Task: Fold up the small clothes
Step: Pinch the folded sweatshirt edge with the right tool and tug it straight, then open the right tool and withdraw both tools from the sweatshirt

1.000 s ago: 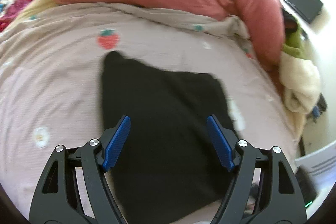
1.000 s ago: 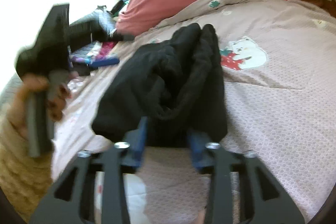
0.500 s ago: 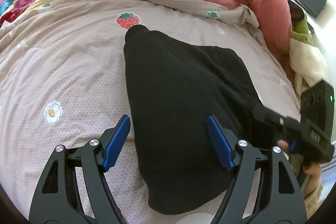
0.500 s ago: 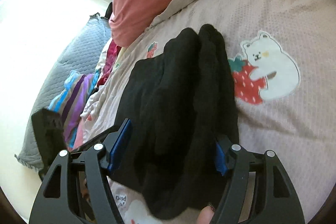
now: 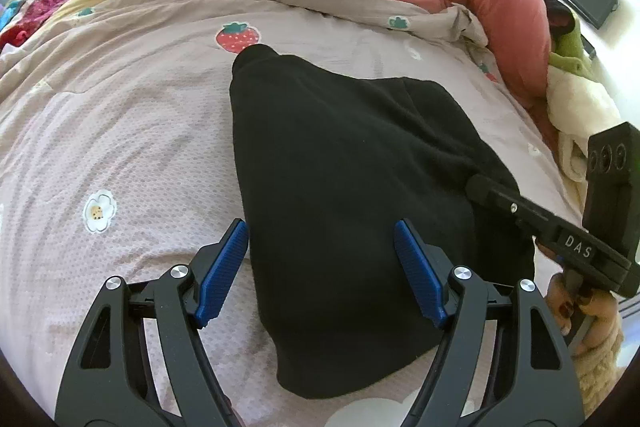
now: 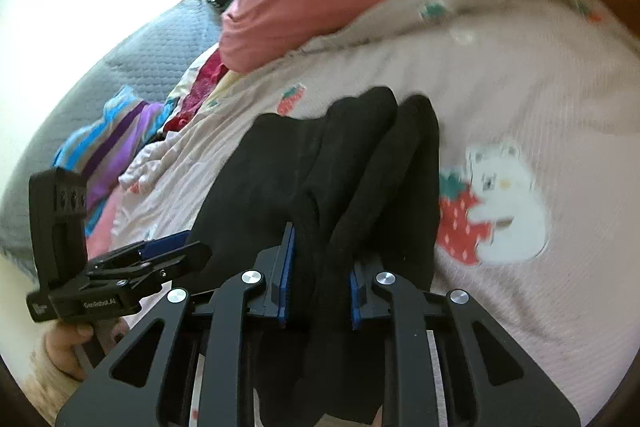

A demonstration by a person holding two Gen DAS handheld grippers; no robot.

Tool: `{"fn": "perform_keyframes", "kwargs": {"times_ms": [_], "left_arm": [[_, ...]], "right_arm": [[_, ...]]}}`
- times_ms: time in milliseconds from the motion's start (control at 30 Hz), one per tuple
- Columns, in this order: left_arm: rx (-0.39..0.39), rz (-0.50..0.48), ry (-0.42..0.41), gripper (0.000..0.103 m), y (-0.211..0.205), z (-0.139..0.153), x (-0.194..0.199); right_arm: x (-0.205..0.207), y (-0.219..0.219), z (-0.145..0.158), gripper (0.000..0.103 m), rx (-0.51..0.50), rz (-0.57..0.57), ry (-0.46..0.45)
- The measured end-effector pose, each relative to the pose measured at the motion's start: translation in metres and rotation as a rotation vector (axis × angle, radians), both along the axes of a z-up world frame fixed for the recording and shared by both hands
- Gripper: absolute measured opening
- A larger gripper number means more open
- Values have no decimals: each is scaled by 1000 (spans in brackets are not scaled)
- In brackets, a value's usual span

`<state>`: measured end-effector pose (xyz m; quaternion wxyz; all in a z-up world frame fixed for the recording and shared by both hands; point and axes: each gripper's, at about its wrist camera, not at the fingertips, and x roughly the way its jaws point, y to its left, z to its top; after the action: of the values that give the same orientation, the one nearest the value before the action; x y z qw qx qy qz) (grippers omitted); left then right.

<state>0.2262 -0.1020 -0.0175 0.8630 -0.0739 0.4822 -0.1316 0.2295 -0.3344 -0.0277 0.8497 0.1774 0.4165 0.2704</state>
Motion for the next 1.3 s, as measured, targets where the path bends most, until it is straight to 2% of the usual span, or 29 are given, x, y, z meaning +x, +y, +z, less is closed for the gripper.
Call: {"fn": "perform_keyframes", "kwargs": {"times_ms": [167,300,333,567,667,767,867,967,1133,1300], "left_arm": [[18,-24,5,68,-8,-5,-7],[7,-18,16,69,-9,-15,-10],[6,-14,10,69,-9,-15,-11],[1,-9,-2,69,-6,-11,-18],[3,-12,-7,70,-4,-9,-24],[6,-10,-17,70,-1,-6,-30],[23,-7,-38,74,1,0,-35],[15,9,-59,79,7,6,-43],[18,26,-99,91,18,19,-58],[10,46,-132,93,30,31,-74]], "right_arm": [[3,-7,-19,20,-29,-32,46],[-4,-6,-30,30,-66,-74,50],[-7,-4,-28,34,-83,-86,41],[-27,1,-13,43,-174,-119,-13],[-39,1,-4,49,-206,-134,-41],[-53,-2,7,67,-225,-152,-68],[-67,-1,20,71,-235,-172,-110],[-80,2,33,84,-269,-198,-163],[-101,10,49,95,-314,-220,-251],[-119,17,60,97,-327,-243,-311]]}}
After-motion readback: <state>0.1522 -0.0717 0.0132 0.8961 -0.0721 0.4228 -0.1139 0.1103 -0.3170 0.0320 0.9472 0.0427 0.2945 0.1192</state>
